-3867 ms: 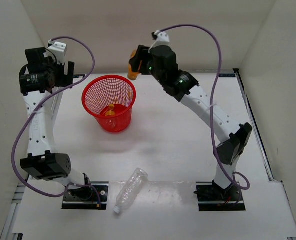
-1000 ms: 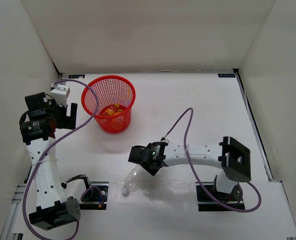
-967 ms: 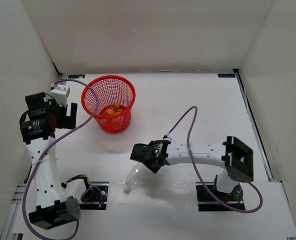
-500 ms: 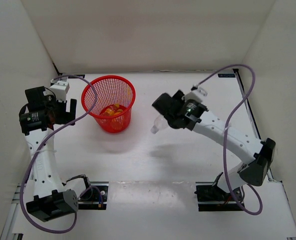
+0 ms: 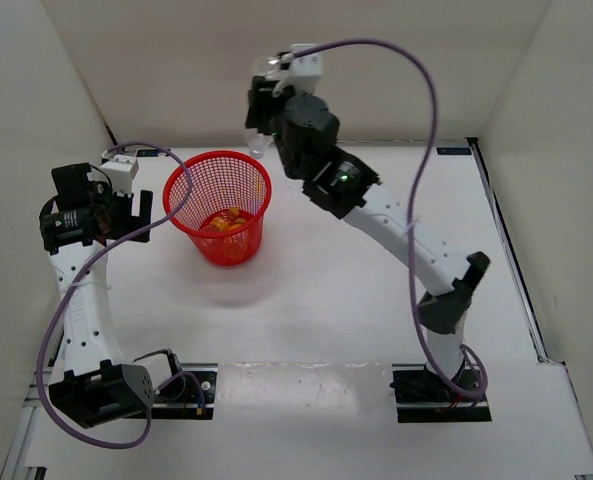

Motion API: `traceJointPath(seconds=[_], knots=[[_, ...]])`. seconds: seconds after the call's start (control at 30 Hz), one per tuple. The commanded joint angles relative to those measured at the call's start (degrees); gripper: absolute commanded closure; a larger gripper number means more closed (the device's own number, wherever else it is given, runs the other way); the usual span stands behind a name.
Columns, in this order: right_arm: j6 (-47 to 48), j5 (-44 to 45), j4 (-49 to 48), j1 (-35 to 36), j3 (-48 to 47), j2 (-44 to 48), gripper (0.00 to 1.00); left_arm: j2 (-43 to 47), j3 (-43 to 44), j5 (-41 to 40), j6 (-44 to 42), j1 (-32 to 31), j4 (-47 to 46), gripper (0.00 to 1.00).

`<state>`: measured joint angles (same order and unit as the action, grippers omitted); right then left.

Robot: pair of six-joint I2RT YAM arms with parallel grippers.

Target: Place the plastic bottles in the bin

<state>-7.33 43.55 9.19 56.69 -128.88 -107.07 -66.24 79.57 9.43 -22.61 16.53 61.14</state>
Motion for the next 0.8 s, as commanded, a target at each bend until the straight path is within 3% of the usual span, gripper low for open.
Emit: traceJointPath(seconds=[0.0, 0.27, 0.37, 0.4, 0.47, 0.7, 0.77], knots=[[13.1, -13.7, -5.9, 1.8, -3.0, -6.5, 1.00, 0.8, 0.3, -1.3, 0.1, 0.3, -1.7, 0.00], [2.9, -17.4, -1.7, 3.8, 4.9, -8.0, 0.83, 0.8, -1.9, -2.8, -0.9, 0.3, -3.0, 0.00], [0.6, -19.5, 1.4, 3.8, 4.9, -8.5, 0.59, 0.8, -1.9, -2.8, -0.9, 0.3, -3.5, 0.00], [0.6, -21.6, 2.5, 3.8, 4.9, -8.5, 0.32, 0.8, -1.9, -2.2, -0.9, 0.3, -3.5, 0.00], [0.6, -23.9, 3.7, 4.3, 4.3, -8.5, 0.03, 0.8, -1.9, -2.2, -0.9, 0.3, -3.5, 0.00], [0.6, -18.0, 5.8, 4.3, 2.4, -4.5, 0.00, 0.8, -1.3, -1.6, 0.1, 0.3, -4.0, 0.00], [0.0, -15.4, 8.4, 4.3, 2.4, -1.6, 0.00, 1.4, -2.2, -4.7, 3.4, 0.3, -5.4, 0.00]])
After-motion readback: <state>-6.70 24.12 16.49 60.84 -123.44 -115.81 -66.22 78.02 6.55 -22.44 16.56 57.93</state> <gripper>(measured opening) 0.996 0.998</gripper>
